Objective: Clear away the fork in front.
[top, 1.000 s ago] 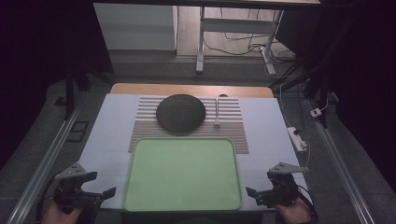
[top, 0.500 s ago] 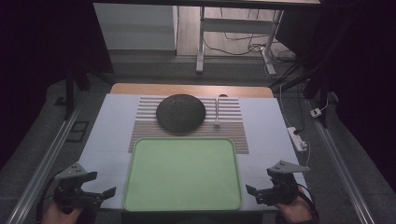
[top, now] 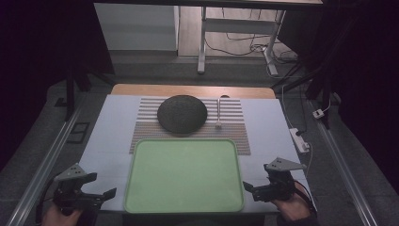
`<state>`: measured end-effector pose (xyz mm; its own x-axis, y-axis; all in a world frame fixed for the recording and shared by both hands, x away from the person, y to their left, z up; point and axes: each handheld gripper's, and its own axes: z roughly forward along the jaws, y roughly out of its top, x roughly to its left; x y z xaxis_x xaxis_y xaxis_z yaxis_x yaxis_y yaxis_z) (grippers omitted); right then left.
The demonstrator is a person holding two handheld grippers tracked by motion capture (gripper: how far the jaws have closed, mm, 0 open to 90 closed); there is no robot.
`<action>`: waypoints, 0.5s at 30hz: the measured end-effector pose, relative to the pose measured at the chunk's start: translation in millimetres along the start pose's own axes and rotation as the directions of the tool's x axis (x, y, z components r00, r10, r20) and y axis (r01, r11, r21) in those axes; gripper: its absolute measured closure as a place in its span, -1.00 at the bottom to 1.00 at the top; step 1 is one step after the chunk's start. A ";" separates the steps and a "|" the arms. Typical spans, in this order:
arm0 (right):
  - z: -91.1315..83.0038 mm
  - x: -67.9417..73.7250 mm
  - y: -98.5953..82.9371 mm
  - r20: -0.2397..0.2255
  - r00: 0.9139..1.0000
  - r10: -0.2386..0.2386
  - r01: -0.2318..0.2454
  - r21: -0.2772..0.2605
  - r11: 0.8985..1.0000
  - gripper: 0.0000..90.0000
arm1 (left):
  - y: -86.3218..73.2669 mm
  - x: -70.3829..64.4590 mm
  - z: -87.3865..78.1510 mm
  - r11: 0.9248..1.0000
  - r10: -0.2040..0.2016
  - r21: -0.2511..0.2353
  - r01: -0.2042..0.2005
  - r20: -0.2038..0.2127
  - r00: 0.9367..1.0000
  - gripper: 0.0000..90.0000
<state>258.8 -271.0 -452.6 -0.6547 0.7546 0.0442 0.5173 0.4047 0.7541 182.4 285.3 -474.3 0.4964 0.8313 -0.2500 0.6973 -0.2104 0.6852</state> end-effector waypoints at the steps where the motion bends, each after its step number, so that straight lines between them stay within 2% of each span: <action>1: 1.4 -0.3 0.7 -0.006 1.000 0.001 -0.001 0.001 1.000 -1.00 | 0.0 0.1 0.0 1.000 -0.001 0.000 0.001 0.000 1.000 -0.97; 15: 20.0 -7.3 10.6 -0.046 0.999 -0.016 0.016 -0.012 1.000 -1.00 | 0.3 0.4 0.8 1.000 -0.002 0.006 0.002 0.003 1.000 -0.97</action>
<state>280.1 -261.9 -458.1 -0.6876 0.7234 0.0618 0.5002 0.4103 0.7625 183.3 285.1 -474.7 0.4964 0.8303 -0.2536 0.7017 -0.2117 0.6803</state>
